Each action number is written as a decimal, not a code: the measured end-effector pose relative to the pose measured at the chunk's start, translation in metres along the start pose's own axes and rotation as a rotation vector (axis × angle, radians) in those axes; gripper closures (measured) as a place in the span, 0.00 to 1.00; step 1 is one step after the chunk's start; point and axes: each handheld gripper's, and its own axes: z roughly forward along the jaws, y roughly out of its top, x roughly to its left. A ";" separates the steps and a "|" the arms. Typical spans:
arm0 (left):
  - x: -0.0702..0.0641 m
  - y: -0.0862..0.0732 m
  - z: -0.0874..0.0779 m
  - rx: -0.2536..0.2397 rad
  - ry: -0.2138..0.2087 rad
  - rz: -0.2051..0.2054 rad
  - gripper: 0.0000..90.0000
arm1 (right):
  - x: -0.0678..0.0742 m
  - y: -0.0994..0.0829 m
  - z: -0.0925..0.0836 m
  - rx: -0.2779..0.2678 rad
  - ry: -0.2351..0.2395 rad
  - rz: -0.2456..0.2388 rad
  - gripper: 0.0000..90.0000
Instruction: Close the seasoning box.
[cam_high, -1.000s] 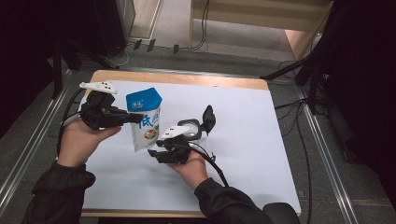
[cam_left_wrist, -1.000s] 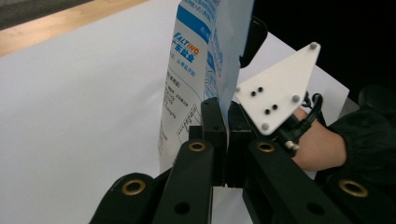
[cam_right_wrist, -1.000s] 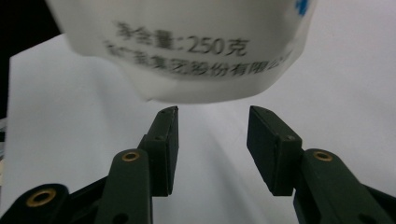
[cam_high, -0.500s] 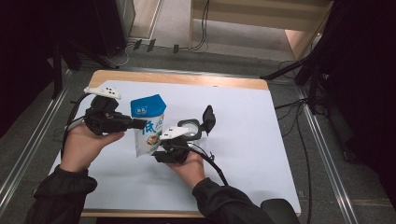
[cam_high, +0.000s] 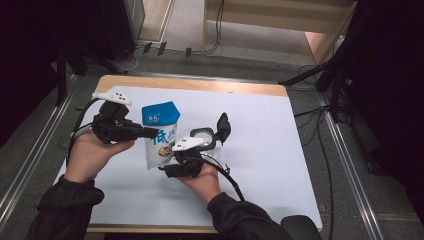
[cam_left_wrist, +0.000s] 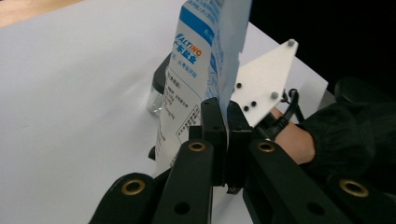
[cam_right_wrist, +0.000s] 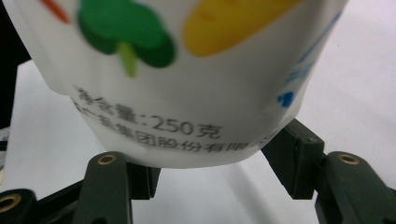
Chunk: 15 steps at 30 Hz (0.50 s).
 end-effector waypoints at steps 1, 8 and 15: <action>-0.002 0.001 0.000 0.000 -0.006 0.001 1.00 | 0.000 0.000 -0.001 -0.004 0.000 0.003 0.47; -0.005 0.004 -0.002 -0.015 -0.052 -0.006 1.00 | -0.003 0.000 -0.005 -0.011 -0.028 0.010 0.48; 0.001 0.002 -0.002 -0.020 -0.064 -0.033 1.00 | 0.001 0.000 -0.006 -0.038 -0.012 -0.038 0.52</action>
